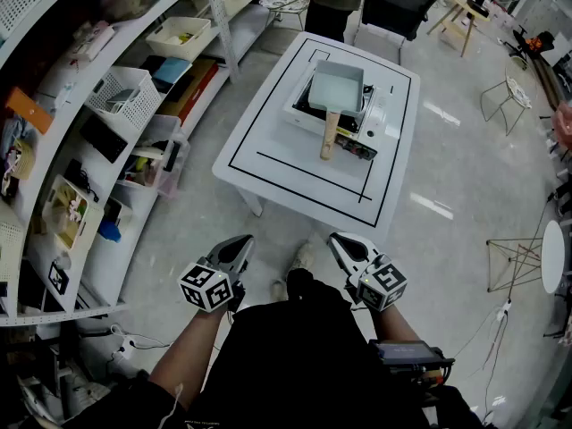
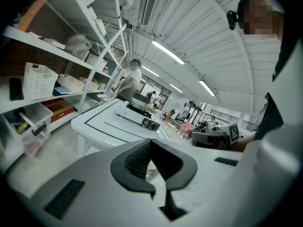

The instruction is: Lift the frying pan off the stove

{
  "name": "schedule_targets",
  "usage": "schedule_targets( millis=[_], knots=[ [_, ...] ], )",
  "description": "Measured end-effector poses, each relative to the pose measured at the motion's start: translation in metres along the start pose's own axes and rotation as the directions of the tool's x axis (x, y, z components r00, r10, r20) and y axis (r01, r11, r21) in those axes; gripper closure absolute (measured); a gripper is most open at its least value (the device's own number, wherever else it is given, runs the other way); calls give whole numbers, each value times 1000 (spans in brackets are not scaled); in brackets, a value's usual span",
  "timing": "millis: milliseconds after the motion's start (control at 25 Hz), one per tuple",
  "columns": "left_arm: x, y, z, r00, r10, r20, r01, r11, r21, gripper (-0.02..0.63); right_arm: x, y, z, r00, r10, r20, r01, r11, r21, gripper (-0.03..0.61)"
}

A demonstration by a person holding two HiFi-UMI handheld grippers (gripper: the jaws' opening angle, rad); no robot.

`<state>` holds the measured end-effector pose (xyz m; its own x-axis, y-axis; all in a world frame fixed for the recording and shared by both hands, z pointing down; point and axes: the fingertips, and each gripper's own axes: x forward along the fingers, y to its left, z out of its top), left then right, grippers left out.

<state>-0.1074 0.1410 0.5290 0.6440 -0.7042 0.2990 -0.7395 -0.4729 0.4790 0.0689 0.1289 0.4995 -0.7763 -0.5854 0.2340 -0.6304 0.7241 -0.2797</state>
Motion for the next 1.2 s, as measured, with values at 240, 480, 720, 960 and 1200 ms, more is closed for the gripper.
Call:
schedule_targets(
  millis=[240, 480, 720, 960, 1200],
  knots=[
    [-25, -14, -15, 1000, -20, 4, 20, 1000, 25, 606, -13, 27, -14, 1000, -13, -7, 13, 1000, -5, 554],
    [-39, -22, -19, 999, -20, 24, 20, 999, 27, 604, -20, 40, -18, 1000, -12, -8, 12, 1000, -19, 554],
    [-51, -21, -27, 1000, 7, 15, -7, 999, 35, 604, -22, 47, -20, 1000, -13, -3, 13, 1000, -16, 554],
    [-51, -20, -33, 1000, 22, 7, -22, 999, 30, 604, -22, 40, -20, 1000, -17, -11, 16, 1000, -9, 554],
    [-51, -10, -26, 998, 55, 14, -55, 998, 41, 604, -4, 35, -19, 1000, 13, -15, -13, 1000, -5, 554]
  ],
)
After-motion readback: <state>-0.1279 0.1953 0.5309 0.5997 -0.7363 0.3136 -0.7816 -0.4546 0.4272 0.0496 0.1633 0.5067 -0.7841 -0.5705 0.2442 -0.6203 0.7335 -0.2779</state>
